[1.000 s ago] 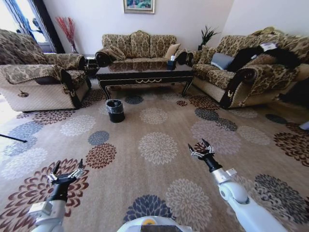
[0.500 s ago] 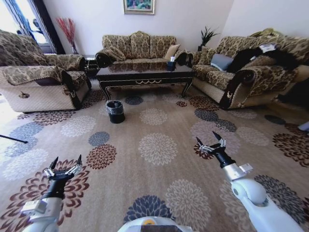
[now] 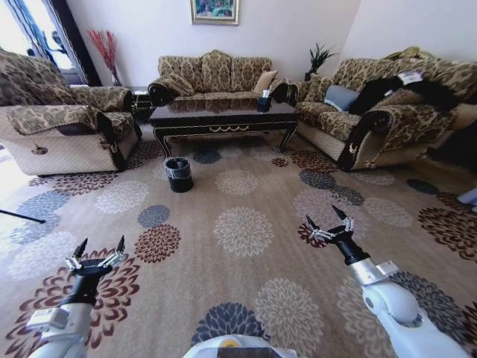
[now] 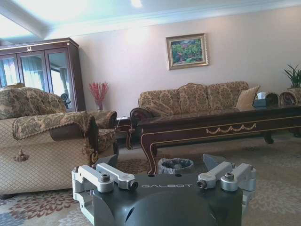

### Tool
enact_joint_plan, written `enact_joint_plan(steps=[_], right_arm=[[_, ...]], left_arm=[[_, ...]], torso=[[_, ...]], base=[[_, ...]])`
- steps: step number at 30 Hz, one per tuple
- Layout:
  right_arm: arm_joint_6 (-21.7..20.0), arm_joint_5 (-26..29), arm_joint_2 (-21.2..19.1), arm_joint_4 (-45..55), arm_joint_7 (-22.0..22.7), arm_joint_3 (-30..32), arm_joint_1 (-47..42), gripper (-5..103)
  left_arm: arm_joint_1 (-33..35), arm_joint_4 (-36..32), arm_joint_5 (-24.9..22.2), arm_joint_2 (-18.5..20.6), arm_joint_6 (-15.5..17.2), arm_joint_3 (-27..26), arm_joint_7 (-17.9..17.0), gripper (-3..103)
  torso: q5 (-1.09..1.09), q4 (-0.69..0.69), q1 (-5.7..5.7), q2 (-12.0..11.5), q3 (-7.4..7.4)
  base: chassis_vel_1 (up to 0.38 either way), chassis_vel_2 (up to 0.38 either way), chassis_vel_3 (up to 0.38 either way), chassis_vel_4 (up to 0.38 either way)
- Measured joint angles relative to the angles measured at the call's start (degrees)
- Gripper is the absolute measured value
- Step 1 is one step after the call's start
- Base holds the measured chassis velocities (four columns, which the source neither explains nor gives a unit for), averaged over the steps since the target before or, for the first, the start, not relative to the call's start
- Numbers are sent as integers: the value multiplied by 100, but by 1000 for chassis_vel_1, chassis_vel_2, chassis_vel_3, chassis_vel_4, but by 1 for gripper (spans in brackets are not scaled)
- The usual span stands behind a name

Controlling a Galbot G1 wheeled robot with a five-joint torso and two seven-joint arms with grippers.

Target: Move to the front of the table and pick up the trash from the floor, then place it into the trash bin.

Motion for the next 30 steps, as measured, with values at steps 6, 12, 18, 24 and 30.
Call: enact_joint_plan(steps=[6, 12, 18, 24, 30], right_arm=[[172, -12, 25, -24, -107, -6, -55, 100], [274, -8, 23, -25, -165, 26, -93, 100], [329, -2, 22, -22, -241, 61, -122, 100], [380, -49, 22, -21, -404, 145, -191, 100], [494, -15, 35, -22, -403, 85, -185, 100]], left_arm=[[43, -38, 74, -69, -18, 13, 0, 100], [79, -93, 105, -113, -37, 22, 0, 100], [97, -116, 130, -144, -55, 19, 0, 100], [158, -124, 195, -211, -141, 19, -1, 100], [181, -129, 174, -224, -164, 6, -1, 100]], torso=[[0, 0, 39, 151, 112], [0, 0, 83, 300, 212], [0, 1, 126, 403, 280], [0, 0, 196, 620, 423], [0, 0, 241, 770, 527]], base=[[32, -40, -29, 24], [43, -50, -42, 30], [0, 0, 0, 0], [0, 0, 0, 0], [0, 0, 0, 0]])
